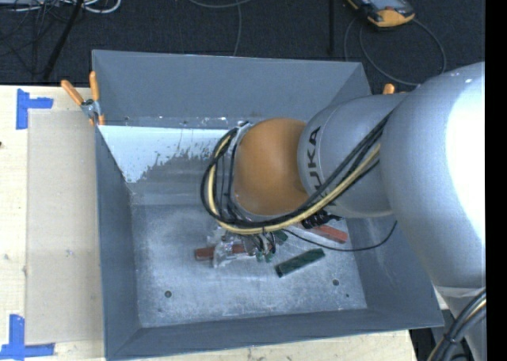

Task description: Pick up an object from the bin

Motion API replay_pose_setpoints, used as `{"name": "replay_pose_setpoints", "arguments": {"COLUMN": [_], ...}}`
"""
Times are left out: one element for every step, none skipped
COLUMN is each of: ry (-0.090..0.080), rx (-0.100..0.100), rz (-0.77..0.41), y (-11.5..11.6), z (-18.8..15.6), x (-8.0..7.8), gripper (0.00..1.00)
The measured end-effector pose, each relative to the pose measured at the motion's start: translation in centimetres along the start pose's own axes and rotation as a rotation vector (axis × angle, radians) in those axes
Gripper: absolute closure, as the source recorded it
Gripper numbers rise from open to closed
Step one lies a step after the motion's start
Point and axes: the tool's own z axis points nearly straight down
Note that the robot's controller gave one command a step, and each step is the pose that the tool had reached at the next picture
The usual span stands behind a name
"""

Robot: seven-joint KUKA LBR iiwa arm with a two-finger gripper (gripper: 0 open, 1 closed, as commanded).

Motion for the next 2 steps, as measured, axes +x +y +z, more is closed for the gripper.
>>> {"name": "replay_pose_setpoints", "arguments": {"ry": [0.000, 0.002], "rx": [0.000, 0.001], "rz": [0.000, -0.056], "y": [0.0, 0.5], "z": [0.0, -12.7], "x": [0.0, -3.6], "gripper": [1.00, 1.00]}}
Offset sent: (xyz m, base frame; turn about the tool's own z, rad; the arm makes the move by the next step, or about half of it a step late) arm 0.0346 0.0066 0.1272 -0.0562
